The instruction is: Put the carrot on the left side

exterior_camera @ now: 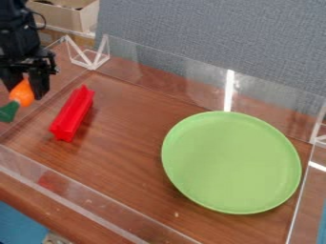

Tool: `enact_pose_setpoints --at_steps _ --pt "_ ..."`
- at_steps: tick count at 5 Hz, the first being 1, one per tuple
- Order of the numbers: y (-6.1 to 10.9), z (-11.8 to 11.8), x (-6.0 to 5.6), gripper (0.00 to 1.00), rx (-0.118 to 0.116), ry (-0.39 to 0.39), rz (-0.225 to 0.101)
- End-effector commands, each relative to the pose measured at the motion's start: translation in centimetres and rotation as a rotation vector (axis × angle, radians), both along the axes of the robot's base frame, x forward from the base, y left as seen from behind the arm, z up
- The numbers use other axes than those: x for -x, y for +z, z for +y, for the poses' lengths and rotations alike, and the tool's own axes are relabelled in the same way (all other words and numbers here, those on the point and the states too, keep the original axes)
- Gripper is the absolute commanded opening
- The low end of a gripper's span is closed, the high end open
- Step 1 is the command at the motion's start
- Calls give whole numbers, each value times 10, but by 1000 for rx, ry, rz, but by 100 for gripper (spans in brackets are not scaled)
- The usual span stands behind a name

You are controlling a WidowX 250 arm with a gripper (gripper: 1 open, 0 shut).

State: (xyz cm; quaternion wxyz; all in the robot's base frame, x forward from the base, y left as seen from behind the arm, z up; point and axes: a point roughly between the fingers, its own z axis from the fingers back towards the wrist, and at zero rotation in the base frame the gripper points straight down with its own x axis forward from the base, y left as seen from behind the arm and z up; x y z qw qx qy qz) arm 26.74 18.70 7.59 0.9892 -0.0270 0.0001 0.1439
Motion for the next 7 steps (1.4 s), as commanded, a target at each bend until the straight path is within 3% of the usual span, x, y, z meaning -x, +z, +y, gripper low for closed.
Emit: enact_pose_setpoints --at_steps 1,4,7 --pt "6 3 -4 0 -28 29 -20" --pt "0 1 -3 0 -35 84 3" --pt "4 6 2 0 -27 105 17"
